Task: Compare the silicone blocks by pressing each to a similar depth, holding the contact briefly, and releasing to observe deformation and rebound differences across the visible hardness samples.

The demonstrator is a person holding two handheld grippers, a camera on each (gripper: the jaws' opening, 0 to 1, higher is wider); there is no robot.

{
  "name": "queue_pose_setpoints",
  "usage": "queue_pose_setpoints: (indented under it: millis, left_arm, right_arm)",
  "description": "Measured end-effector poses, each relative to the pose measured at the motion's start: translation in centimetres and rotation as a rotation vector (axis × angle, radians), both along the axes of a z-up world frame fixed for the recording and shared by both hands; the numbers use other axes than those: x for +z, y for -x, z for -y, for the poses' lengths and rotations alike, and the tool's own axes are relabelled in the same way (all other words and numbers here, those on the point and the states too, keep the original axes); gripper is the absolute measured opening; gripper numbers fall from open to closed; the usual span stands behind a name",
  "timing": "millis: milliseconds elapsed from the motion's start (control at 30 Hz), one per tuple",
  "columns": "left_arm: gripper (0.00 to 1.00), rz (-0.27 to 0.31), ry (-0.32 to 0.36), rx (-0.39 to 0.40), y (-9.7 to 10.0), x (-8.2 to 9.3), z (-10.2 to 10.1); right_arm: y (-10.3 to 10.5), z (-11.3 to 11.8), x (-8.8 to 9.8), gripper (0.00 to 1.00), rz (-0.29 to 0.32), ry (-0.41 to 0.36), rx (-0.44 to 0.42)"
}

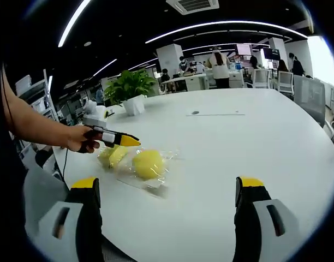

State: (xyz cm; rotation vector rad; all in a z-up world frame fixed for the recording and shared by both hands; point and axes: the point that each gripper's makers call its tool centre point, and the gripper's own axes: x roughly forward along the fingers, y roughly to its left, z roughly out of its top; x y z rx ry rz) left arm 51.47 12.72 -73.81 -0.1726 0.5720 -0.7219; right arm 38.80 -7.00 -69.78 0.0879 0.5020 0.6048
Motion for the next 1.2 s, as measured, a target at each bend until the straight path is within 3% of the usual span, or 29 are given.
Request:
queue_pose_setpoints:
  millis: [33, 133, 200, 500, 600, 700, 1000, 1100, 1200]
  left_arm:
    - [0.97, 0.050, -0.008, -0.025, 0.0, 0.7, 0.0]
    - [1.00, 0.079, 0.023, -0.113, 1.8, 3.0, -0.1]
    - [1.00, 0.134, 0.024, -0.126, 2.3, 4.8, -1.1]
    - [1.00, 0.198, -0.035, -0.025, 3.8, 8.1, -8.1]
    - [1.00, 0.207, -0.086, -0.017, 5.0, 8.3, -10.0]
    - [1.00, 0.176, -0.062, 0.028, 5.9, 8.6, -11.9]
    - [1.00, 0.214, -0.076, 0.097, 8.0, 10.0, -16.4]
    - [1.00, 0.208, -0.071, 0.123, 8.9, 9.7, -17.8]
    - [1.00, 0.183, -0.059, 0.151, 10.0, 9.1, -19.1]
  right_arm:
    - [0.0, 0.0, 0.0, 0.96, 0.000, 0.004, 0.000]
    - [0.0, 0.2, -0.1, 0.96, -0.001, 0.011, -0.002]
    - [0.1, 0.2, -0.1, 0.96, -0.001, 0.015, -0.004]
    - [0.5, 0.2, -0.2, 0.97, 0.013, 0.027, 0.006]
    - [0.6, 0.1, 0.0, 0.97, 0.006, 0.029, 0.019]
    - [0.8, -0.1, 0.3, 0.97, 0.014, 0.035, 0.028]
    - [0.8, -0.5, 0.9, 0.96, 0.034, 0.057, 0.044]
    - [0.6, -1.1, 1.8, 0.97, 0.093, 0.034, 0.058]
    - [0.9, -1.4, 1.4, 0.96, 0.072, 0.066, 0.073]
